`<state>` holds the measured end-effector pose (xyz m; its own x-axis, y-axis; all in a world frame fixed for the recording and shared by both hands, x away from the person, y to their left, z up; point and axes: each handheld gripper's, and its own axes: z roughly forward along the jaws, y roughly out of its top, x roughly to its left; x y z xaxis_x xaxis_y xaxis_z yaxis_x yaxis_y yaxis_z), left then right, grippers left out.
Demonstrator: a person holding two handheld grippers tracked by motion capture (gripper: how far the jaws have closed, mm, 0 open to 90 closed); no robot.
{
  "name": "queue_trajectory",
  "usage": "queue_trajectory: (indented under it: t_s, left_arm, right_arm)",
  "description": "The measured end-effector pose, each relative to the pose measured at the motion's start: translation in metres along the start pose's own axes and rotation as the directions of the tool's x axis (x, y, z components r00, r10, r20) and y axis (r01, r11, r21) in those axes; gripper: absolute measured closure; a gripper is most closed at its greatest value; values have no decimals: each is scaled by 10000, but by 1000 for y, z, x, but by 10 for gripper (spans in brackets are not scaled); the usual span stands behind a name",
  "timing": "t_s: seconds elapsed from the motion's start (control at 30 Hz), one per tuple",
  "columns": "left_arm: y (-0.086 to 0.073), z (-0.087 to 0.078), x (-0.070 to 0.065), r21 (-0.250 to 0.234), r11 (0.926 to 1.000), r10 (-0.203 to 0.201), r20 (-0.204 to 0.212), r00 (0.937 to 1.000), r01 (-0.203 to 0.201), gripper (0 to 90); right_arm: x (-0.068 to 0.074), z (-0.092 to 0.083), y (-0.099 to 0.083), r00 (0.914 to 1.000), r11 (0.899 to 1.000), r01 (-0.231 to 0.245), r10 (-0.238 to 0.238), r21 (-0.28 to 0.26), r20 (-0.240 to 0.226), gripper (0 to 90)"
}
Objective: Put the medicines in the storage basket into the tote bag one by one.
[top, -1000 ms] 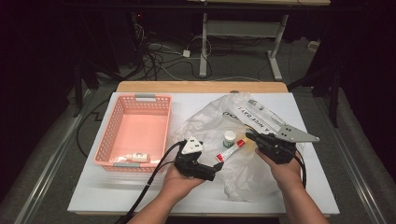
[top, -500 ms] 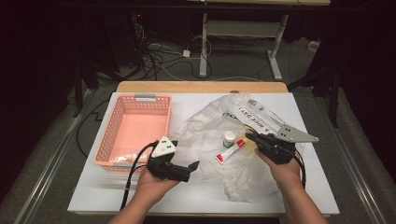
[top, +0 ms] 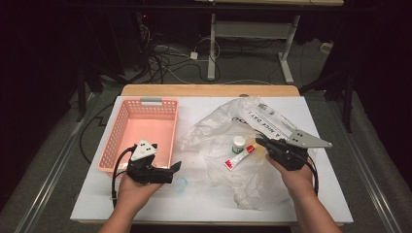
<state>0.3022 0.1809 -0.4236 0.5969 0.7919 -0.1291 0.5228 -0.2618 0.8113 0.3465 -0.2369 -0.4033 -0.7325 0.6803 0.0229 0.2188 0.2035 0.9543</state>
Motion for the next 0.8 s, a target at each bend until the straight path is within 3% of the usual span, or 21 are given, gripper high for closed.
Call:
queue_trajectory:
  t_s: [0.33, 0.53, 0.8]
  left_arm:
    - [-10, -23, 31, -271, 9977, -634, -746, 9952, 616, 31]
    - [-16, -31, 44, -434, 9942, -1020, -928, 9904, 983, 40]
    - [-19, -34, 50, -565, 9931, -1081, -992, 9892, 1028, 146]
  right_arm:
    - [-2, -4, 2, 10000, 9999, -58, 59, -141, 22, 900]
    - [-2, -5, 3, 10000, 9999, -21, 21, -136, 0, 900]
    - [-2, -3, 0, 10000, 10000, -57, 57, -21, -12, 900]
